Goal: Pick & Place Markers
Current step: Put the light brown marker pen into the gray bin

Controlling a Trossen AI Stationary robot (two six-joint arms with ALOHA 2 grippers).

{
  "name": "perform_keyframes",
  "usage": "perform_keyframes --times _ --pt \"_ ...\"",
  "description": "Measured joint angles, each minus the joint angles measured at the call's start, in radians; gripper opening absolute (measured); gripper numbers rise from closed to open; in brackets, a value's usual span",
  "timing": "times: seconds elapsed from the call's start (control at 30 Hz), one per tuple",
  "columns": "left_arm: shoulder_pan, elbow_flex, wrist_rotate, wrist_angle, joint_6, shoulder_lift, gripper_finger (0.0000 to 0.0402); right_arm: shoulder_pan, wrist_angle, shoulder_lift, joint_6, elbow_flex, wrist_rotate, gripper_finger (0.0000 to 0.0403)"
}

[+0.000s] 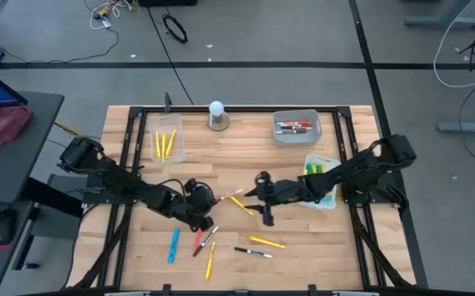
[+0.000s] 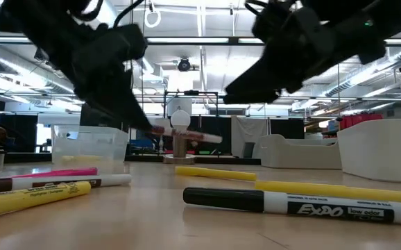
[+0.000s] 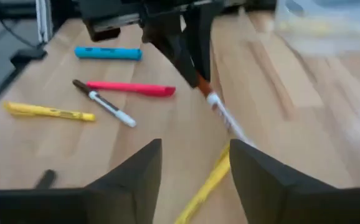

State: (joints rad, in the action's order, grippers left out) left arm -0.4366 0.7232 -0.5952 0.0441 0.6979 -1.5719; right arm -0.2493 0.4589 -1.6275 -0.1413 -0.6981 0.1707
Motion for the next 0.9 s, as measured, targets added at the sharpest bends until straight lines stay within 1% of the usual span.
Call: perform_keyframes --times 0.1,0.2,0.33,0.43,0.57,0.63,0.7,0.8,0.9 --pt "0.000 0.035 0.014 -0.001 -0.054 0.001 0.0041 0.003 0.000 -0.069 0.119 -0.060 -0.001 0.0205" --pt "0.000 0.050 0.017 0.000 -0.064 0.001 0.0042 0.012 -0.003 -0.125 0.176 -0.104 -0.005 0.0209" --pt "-0.002 0.051 0.045 -0.021 -0.086 0.001 0.0047 0.027 -0.003 -0.173 0.188 -0.140 0.021 0.0201" --pt "-0.006 0.051 0.046 -0.044 -0.109 0.001 0.0045 0.036 -0.006 -0.184 0.187 -0.145 0.030 0.0191" --pt "-0.006 0.051 0.045 -0.055 -0.117 0.001 0.0044 0.044 -0.010 -0.190 0.180 -0.145 -0.016 0.0175" --pt "-0.006 0.051 0.044 -0.054 -0.119 0.002 0.0048 0.044 -0.006 -0.190 0.184 -0.145 -0.050 0.0161" --pt "-0.006 0.051 0.046 -0.056 -0.121 0.002 0.0049 0.043 -0.007 -0.190 0.179 -0.145 -0.062 0.0141" --pt "-0.007 0.051 0.047 -0.057 -0.121 0.002 0.0049 0.044 -0.008 -0.190 0.176 -0.145 -0.064 0.0100" --pt "-0.007 0.051 0.047 -0.056 -0.123 0.002 0.0052 0.044 -0.011 -0.190 0.166 -0.145 -0.071 0.0050"
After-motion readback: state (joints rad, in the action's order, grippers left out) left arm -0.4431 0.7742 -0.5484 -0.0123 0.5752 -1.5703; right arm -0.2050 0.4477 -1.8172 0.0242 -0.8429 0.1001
